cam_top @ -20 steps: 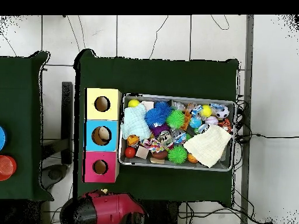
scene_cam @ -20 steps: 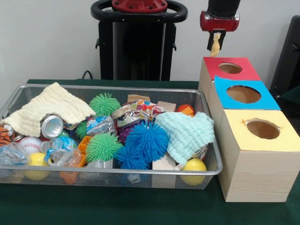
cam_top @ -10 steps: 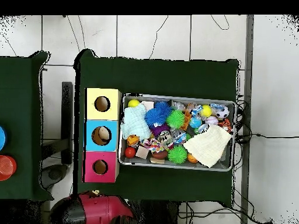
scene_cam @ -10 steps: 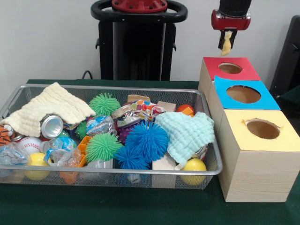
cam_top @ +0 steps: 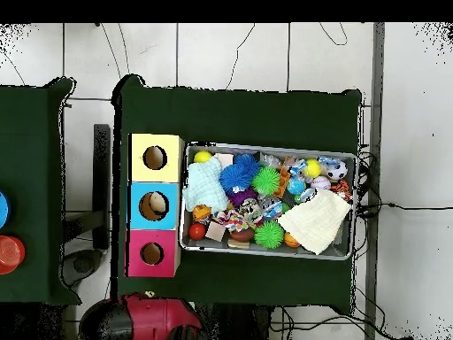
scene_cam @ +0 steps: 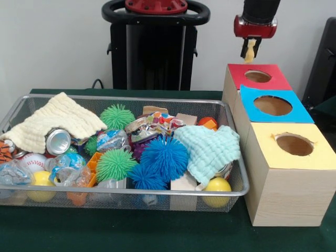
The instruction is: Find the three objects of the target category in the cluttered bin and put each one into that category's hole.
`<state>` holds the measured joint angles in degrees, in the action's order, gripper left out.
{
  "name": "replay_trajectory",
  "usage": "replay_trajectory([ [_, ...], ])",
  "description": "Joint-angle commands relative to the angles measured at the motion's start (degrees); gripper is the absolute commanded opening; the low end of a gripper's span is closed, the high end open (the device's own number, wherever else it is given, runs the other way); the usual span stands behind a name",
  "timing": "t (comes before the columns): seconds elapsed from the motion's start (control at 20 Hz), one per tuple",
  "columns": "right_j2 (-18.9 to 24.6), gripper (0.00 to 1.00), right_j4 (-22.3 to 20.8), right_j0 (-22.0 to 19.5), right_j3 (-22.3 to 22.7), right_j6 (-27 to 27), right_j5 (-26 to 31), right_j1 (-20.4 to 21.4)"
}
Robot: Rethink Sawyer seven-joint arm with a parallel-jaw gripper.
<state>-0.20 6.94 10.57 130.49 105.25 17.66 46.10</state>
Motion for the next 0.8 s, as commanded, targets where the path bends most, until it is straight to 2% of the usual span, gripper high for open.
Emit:
replay_trajectory([
  [0.05,-1.1,0.0,3.6,-0.3,-5.9,14.3,-8.1,-6.9],
  [0.35,-0.1,0.0,5.2,-0.5,-7.4,13.9,-10.1,-9.3],
  [0.65,0.3,0.0,7.6,0.9,-7.0,14.5,-8.0,-7.8],
  [0.8,-0.3,0.0,8.1,1.4,-6.0,14.0,-4.6,-5.4],
])
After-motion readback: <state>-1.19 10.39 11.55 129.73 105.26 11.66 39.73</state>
